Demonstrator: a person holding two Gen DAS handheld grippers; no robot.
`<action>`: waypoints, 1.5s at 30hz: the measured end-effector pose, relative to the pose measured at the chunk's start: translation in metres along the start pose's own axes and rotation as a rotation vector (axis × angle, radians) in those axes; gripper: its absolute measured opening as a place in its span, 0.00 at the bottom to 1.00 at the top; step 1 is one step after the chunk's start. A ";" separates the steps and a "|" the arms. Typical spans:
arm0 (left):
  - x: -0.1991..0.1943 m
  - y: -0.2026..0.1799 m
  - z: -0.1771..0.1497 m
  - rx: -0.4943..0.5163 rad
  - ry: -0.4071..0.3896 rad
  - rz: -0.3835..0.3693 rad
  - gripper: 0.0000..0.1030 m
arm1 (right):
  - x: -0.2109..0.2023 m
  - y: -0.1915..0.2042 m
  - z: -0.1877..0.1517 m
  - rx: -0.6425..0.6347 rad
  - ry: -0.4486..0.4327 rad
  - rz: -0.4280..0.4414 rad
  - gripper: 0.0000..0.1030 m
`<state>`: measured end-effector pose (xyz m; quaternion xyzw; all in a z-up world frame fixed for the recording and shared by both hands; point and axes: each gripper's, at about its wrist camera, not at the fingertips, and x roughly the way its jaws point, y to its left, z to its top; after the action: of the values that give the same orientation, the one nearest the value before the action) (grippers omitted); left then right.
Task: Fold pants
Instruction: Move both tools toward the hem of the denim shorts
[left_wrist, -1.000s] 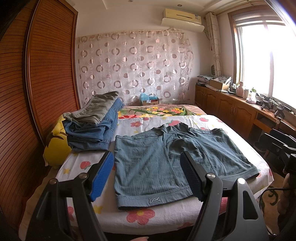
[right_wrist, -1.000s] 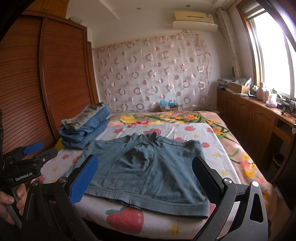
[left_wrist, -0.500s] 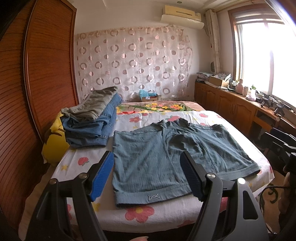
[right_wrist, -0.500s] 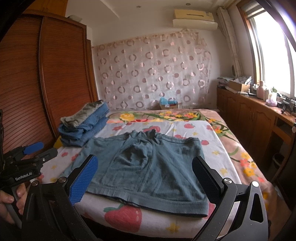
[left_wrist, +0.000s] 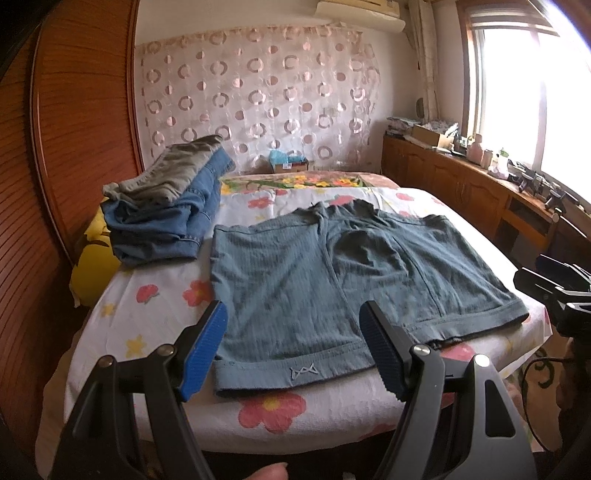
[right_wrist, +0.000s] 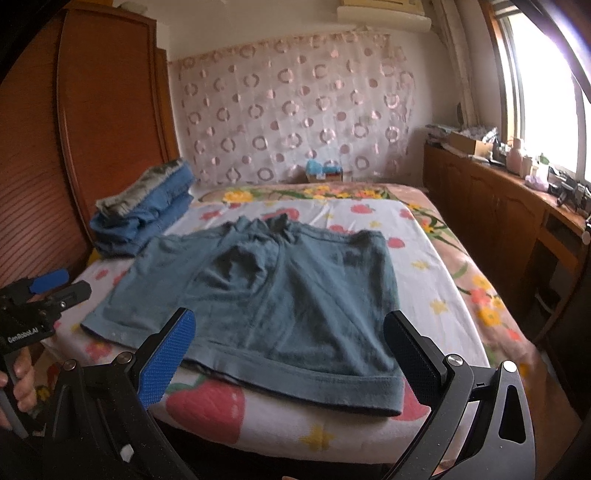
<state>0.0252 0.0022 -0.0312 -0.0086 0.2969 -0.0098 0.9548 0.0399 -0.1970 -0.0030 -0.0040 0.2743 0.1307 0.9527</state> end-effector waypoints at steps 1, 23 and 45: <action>0.000 0.000 -0.001 0.001 0.002 -0.002 0.72 | 0.001 -0.001 0.000 0.000 0.004 0.000 1.00; 0.027 0.060 -0.024 -0.062 0.093 0.003 0.72 | 0.030 -0.019 -0.022 -0.030 0.131 -0.058 1.00; 0.037 0.076 -0.053 -0.080 0.173 -0.096 0.42 | 0.060 -0.016 -0.032 -0.085 0.215 -0.098 1.00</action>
<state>0.0268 0.0770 -0.0981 -0.0603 0.3778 -0.0443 0.9229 0.0762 -0.1999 -0.0621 -0.0720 0.3686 0.0943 0.9220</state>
